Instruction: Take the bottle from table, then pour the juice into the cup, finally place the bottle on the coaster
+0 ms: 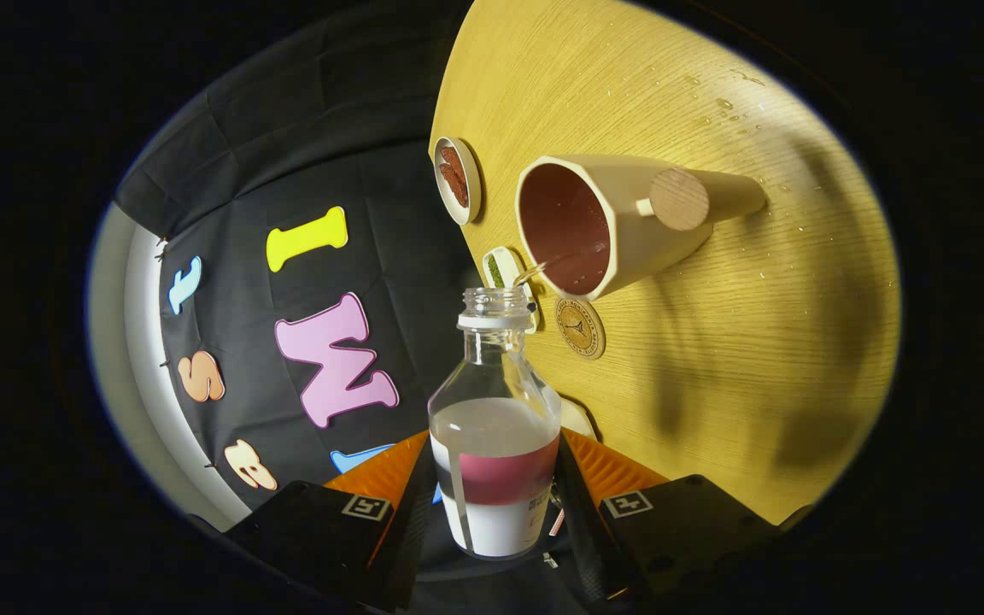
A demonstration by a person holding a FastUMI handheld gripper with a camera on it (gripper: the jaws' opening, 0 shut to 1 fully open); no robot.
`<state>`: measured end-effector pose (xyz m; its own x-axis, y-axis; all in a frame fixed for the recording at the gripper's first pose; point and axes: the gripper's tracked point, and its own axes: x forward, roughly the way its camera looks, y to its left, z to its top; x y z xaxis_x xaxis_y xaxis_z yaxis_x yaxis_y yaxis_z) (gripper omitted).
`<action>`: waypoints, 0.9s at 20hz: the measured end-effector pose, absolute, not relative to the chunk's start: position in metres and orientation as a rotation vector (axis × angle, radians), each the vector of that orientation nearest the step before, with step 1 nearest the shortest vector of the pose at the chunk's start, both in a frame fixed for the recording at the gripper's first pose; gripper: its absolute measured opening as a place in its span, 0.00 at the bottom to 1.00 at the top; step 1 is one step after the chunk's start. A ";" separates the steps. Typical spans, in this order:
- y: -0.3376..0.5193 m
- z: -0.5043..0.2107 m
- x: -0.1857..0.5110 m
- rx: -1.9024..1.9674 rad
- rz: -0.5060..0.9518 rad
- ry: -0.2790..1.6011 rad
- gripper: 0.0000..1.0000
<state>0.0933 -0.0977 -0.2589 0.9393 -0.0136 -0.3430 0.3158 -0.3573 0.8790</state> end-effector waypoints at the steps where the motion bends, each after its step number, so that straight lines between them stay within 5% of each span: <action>1: -0.098 -0.258 0.093 1.915 -0.347 0.218 0.75; 18: -0.108 -0.248 0.098 1.993 -0.369 0.144 0.75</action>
